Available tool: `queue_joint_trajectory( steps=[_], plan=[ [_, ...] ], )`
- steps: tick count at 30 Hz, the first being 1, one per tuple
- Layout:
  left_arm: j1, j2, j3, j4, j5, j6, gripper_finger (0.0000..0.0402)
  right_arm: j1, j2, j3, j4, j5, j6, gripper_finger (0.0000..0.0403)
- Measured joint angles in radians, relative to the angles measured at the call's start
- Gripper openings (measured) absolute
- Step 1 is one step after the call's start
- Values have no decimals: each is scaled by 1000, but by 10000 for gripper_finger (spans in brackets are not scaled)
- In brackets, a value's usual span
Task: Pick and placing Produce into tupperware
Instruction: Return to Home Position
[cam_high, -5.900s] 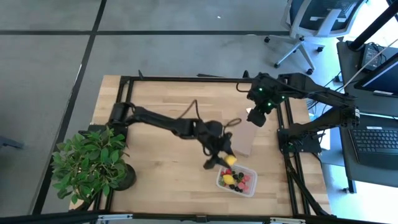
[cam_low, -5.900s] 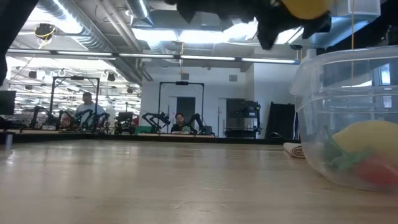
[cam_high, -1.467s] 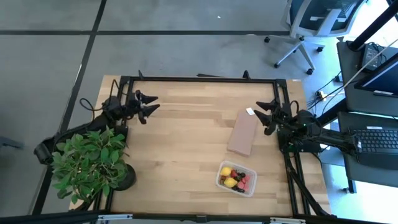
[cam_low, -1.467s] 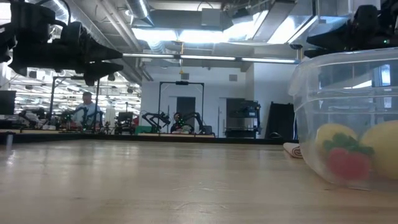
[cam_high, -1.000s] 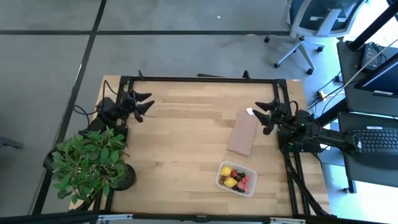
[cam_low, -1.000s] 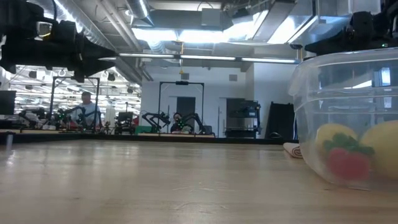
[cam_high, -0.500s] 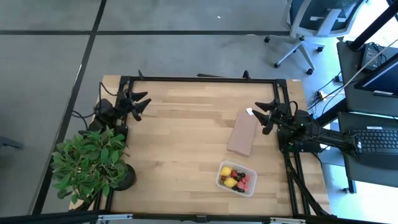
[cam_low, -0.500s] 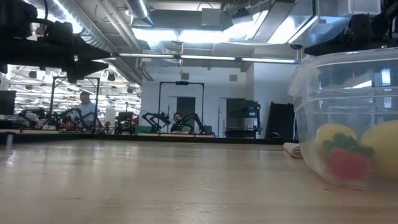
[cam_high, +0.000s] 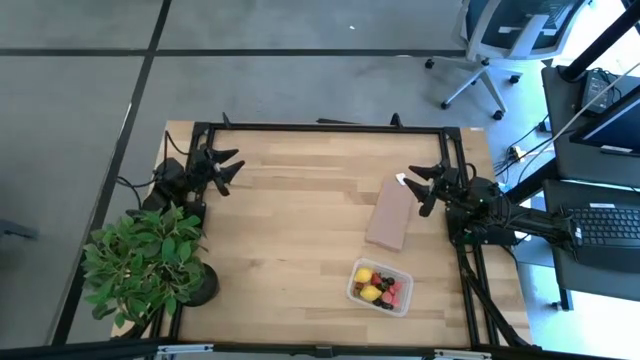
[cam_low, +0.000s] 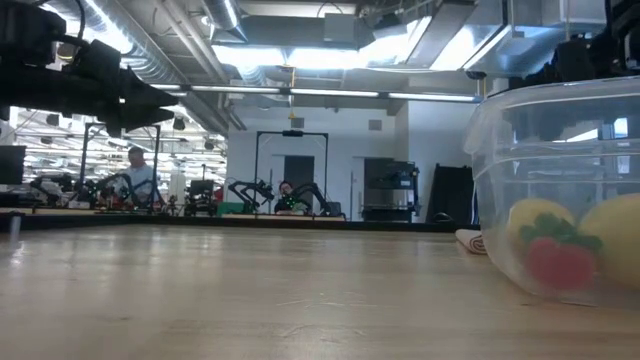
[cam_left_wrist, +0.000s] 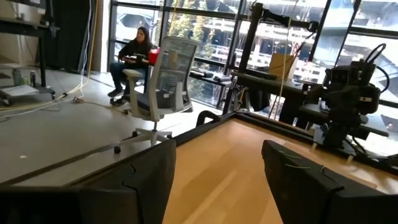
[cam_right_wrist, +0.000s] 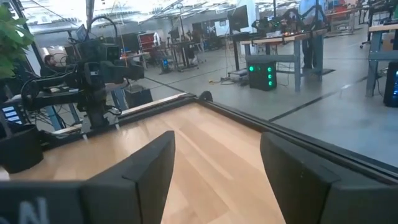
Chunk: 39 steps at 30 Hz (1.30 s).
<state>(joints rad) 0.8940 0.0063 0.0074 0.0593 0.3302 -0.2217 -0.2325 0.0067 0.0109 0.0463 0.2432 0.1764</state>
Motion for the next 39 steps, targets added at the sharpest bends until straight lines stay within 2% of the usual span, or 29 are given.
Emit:
queue_joint_trajectory(
  steps=[39],
  plan=[
    [0, 0, 0, 0, -1, -11, 231, 0, 1, 0, 1, 0, -2, 238]
  ],
)
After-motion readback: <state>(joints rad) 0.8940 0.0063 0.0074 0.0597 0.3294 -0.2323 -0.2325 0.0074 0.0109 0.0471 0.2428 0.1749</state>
